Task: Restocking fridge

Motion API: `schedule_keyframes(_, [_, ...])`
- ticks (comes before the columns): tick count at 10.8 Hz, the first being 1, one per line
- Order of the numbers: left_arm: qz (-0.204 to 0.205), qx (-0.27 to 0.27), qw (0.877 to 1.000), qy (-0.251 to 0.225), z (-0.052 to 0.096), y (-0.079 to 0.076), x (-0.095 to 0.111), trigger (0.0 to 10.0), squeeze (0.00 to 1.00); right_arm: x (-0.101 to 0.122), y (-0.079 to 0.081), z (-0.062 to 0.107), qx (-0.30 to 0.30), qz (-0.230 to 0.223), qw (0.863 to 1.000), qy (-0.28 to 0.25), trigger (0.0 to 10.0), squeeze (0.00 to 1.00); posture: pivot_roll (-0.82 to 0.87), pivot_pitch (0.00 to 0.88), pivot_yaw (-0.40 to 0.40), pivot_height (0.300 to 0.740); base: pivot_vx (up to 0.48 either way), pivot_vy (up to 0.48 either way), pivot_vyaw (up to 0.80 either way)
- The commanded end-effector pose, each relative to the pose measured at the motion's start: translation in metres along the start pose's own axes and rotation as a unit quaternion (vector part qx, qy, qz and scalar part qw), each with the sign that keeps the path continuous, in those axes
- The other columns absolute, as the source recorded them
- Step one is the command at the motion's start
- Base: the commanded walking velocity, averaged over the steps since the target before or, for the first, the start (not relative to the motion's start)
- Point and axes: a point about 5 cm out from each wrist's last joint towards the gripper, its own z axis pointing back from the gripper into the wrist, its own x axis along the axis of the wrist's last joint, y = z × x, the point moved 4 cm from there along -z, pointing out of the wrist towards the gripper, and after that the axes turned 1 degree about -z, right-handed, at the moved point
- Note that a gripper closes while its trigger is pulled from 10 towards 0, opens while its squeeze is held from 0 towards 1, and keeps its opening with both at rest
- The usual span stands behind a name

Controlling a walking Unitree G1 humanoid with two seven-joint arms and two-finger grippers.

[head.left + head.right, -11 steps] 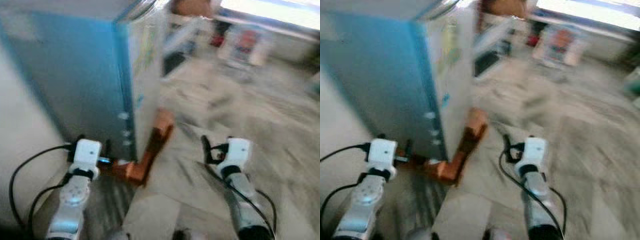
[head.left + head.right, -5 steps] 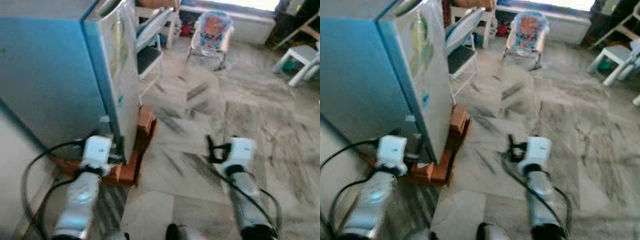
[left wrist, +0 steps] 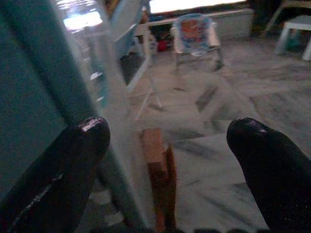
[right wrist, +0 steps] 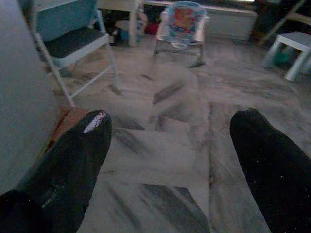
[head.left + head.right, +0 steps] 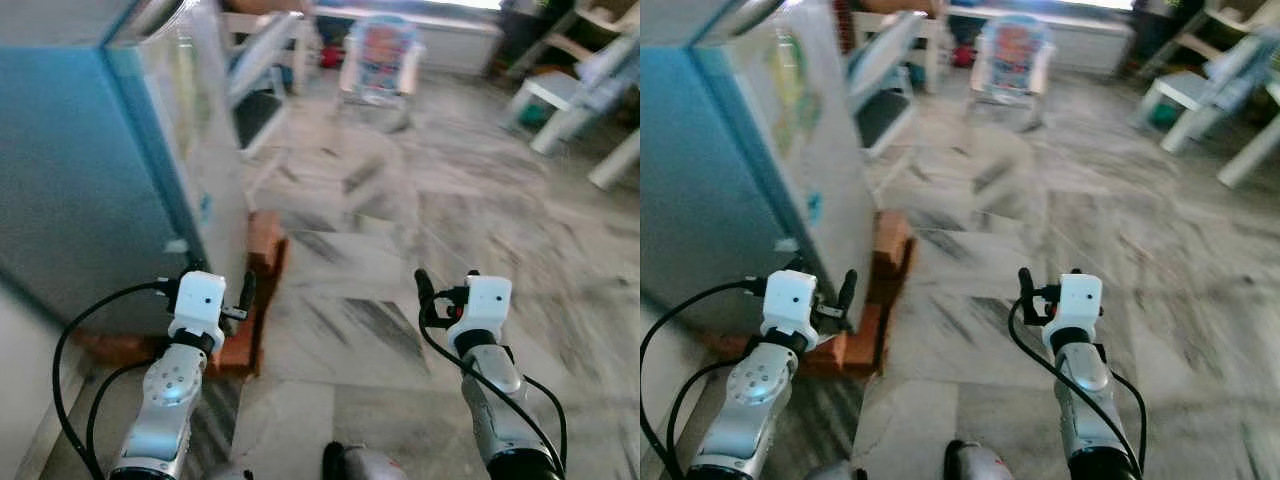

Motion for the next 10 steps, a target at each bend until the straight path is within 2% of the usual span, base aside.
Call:
schedule_keyframes(1, [0.0, 0.002, 1.0, 0.01, 0.003, 0.002, -0.005, 10.0, 0.0, -0.001, -0.005, 0.003, -0.006, 0.007, 1.0, 0.0, 10.0, 0.0, 0.13, 0.059, -0.051, 0.74, 0.375, 0.0, 0.0])
schedule_keyframes(6, [-0.003, 0.007, 1.0, 0.012, 0.004, 0.005, -0.008, 10.0, 0.0, -0.001, -0.006, 0.003, -0.004, 0.01, 1.0, 0.002, 10.0, 0.0, 0.12, 0.064, -0.058, 0.74, 0.413, 0.0, 0.0])
schedule_keyframes(10, [-0.018, 0.019, 0.999, 0.027, 0.008, 0.007, -0.016, 10.0, 0.0, -0.003, -0.006, 0.004, -0.002, 0.012, 1.0, 0.005, 10.0, 0.0, 0.13, 0.068, -0.063, 0.74, 0.0, 0.0, 0.0])
